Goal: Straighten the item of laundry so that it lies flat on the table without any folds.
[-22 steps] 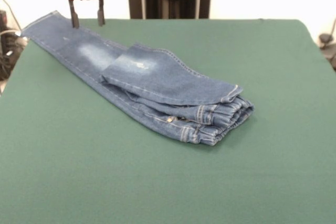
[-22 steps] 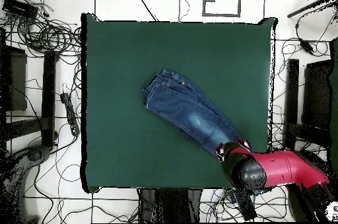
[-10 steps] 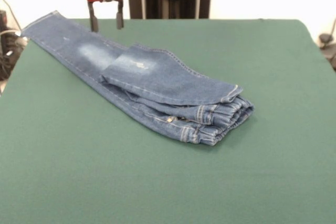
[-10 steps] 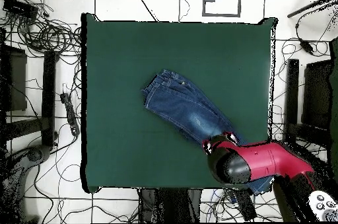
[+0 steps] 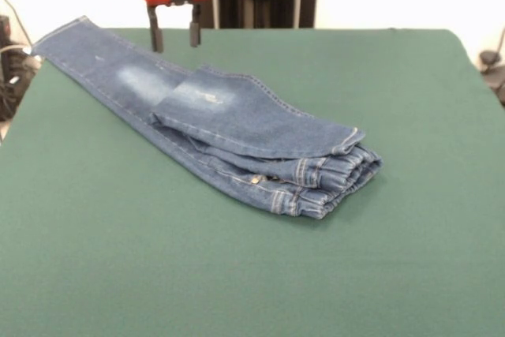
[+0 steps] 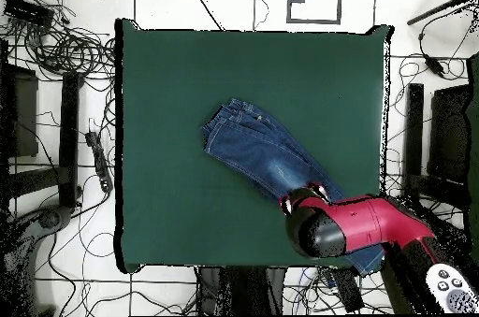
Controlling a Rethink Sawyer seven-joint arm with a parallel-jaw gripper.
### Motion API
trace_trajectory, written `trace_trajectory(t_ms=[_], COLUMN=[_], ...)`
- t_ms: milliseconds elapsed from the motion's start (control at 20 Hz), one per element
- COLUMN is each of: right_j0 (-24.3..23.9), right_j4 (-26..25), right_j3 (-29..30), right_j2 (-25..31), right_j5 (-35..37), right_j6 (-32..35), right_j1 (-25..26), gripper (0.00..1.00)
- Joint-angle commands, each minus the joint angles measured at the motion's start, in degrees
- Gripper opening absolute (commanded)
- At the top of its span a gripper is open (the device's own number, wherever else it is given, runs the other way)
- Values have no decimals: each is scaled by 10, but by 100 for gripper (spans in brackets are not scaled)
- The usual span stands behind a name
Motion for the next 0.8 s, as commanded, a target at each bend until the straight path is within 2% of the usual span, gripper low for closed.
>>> trace_trajectory(t_ms=[50,550,800], right_j0=[41,62,81], right_j4=[17,26,43], right_j3=[15,9,0], right_j2=[5,-3,-23], right_j5=[-34,-47,-47], right_j6=[62,66,97], right_j1=[19,22,22], gripper=[100,100,100])
